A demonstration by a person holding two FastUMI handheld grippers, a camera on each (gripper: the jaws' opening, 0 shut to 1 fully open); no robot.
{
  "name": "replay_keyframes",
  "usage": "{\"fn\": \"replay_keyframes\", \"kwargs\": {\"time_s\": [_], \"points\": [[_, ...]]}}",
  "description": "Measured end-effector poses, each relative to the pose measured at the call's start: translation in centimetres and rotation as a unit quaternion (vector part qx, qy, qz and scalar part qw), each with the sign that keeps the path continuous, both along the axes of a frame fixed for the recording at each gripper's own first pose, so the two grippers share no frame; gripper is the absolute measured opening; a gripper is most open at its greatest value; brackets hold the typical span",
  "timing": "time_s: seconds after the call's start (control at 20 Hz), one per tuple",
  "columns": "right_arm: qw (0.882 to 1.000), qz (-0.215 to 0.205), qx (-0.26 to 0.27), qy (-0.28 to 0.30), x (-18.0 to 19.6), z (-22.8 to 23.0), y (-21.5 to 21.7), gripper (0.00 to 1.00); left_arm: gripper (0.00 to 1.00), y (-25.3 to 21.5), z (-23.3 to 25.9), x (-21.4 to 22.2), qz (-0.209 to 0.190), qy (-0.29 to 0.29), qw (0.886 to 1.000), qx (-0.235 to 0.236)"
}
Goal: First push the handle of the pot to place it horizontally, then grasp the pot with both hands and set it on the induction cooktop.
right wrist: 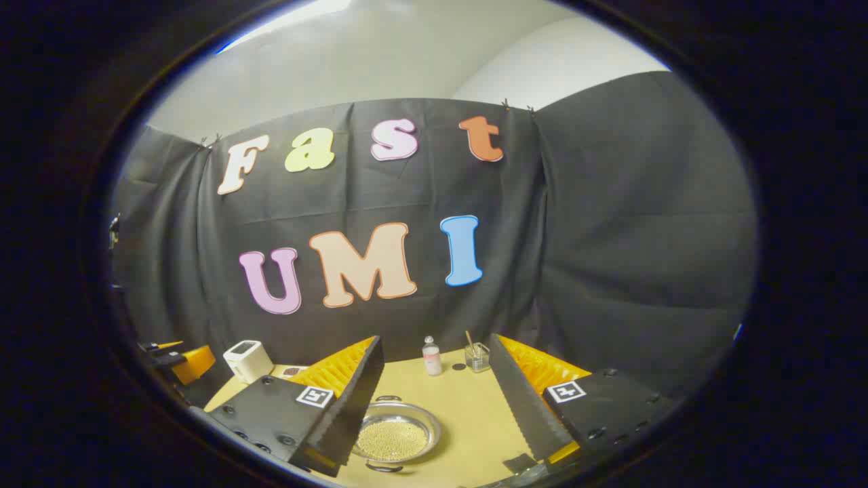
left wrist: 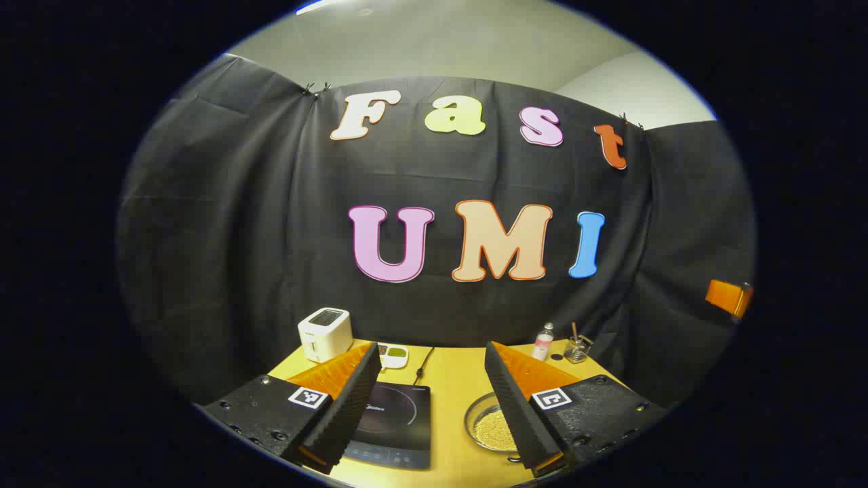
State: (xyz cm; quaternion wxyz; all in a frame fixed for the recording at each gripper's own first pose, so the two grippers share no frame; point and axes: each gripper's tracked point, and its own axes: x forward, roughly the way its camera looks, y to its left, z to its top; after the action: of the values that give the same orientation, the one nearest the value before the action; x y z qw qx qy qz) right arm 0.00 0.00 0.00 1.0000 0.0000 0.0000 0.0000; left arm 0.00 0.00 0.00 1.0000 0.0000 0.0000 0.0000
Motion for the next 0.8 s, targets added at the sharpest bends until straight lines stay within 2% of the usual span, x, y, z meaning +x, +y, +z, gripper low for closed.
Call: {"fn": "replay_keyframes", "kwargs": {"time_s": [0.05,0.15,0.3,0.4,0.45,0.5,0.65,0.7,0.8], "points": [[1.000,0.002,-0.001,0.001,-0.1,0.1,0.1,0.91,0.89,-0.2,0.1,0.1,-0.004,-0.001,1.000,0.003],[1.000,0.000,0.001,0.005,-0.2,-0.1,0.0,0.91,0.89,-0.2,0.3,0.1,-0.004,-0.004,1.000,0.012],[1.000,-0.012,-0.003,0.004,-0.2,0.0,-0.8,0.91,0.94,-0.7,0.3,0.2,-0.008,-0.011,1.000,0.012],[1.000,-0.016,-0.002,0.002,-0.3,0.2,-1.1,0.91,0.94,-1.0,-0.1,0.3,-0.012,-0.008,1.000,0.008],[1.000,-0.018,-0.003,0.000,-0.3,0.4,-1.3,0.91,0.89,-1.0,-0.1,0.4,-0.015,-0.007,1.000,0.006],[1.000,-0.021,-0.003,0.000,-0.4,0.4,-1.4,0.91,0.94,-1.1,-0.2,0.6,-0.016,-0.004,1.000,0.005],[1.000,-0.022,-0.009,0.002,-0.9,0.3,-1.2,0.91,0.89,-0.6,-0.8,0.6,-0.017,0.003,1.000,0.007],[1.000,-0.023,-0.013,0.005,-1.0,0.2,-1.2,0.91,0.94,-0.3,-0.9,0.6,-0.014,0.006,1.000,0.008],[1.000,-0.024,-0.018,0.007,-1.3,0.0,-0.9,0.91,0.94,0.4,-1.5,0.3,-0.009,0.011,1.000,0.006]]}}
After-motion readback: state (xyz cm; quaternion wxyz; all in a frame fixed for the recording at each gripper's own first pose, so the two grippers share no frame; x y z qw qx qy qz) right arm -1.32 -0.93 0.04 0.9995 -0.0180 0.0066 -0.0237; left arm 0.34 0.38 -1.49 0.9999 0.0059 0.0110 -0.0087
